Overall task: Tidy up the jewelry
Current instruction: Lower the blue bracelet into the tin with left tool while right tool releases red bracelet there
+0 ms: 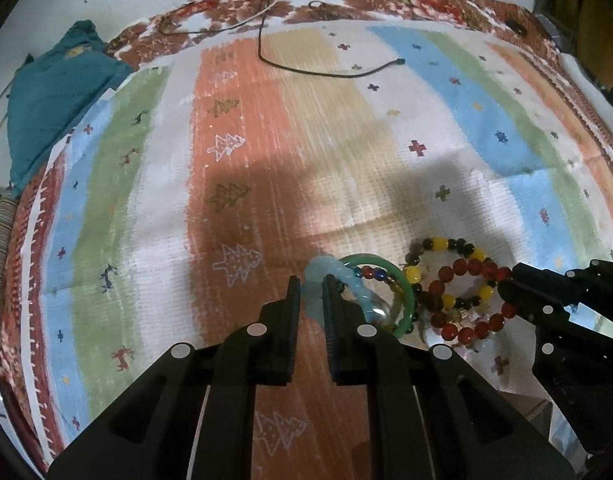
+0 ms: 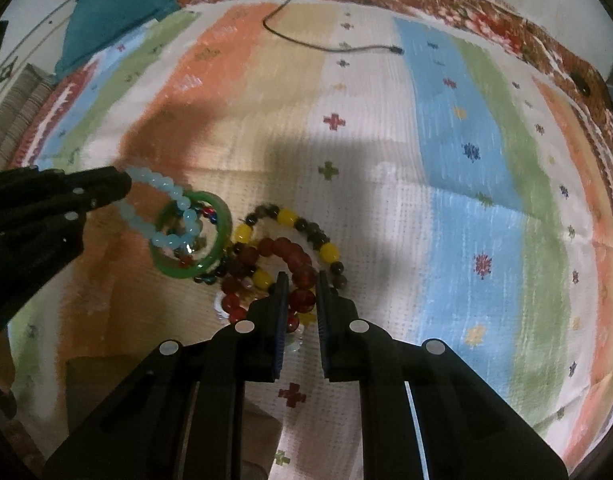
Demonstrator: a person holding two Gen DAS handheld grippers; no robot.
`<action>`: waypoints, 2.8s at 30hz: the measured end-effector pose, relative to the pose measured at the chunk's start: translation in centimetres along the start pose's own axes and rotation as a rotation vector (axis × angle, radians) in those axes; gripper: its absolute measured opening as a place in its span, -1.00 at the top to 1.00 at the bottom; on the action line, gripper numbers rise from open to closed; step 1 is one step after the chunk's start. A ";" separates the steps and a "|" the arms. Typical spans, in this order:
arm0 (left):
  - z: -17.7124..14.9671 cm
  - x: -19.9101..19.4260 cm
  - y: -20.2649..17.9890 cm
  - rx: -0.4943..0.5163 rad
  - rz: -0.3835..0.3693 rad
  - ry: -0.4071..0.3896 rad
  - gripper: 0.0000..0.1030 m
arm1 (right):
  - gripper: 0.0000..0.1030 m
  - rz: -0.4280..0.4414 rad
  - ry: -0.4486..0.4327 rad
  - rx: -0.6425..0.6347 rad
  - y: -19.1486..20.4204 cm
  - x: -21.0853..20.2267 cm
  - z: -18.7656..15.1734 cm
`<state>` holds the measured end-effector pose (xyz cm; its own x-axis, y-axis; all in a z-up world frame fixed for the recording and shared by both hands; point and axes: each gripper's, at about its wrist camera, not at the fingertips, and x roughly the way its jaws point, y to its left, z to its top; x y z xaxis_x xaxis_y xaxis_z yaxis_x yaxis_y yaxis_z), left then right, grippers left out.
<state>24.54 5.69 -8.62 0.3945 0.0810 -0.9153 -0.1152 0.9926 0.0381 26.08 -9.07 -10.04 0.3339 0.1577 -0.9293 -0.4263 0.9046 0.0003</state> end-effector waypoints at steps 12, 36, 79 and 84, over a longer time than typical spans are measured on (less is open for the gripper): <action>-1.0 -3.2 0.2 -0.064 -0.054 -0.066 0.79 | 0.72 0.018 -0.086 0.001 0.9 -2.9 -0.3; -4.6 -11.3 -0.8 -0.065 -0.149 -0.203 0.79 | 0.72 0.051 -0.294 -0.004 1.8 -11.1 -3.3; -13.3 -17.0 -2.7 -0.040 -0.176 -0.321 0.79 | 0.72 0.101 -0.368 -0.082 4.8 -16.0 -12.3; -13.7 -16.8 -2.8 -0.034 -0.181 -0.313 0.79 | 0.72 0.105 -0.360 -0.084 4.9 -16.0 -12.6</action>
<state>5.76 0.27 1.19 0.6707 -0.0668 -0.7387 -0.0459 0.9903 -0.1312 8.04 -12.15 0.14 0.5522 0.3905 -0.7366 -0.5367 0.8426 0.0444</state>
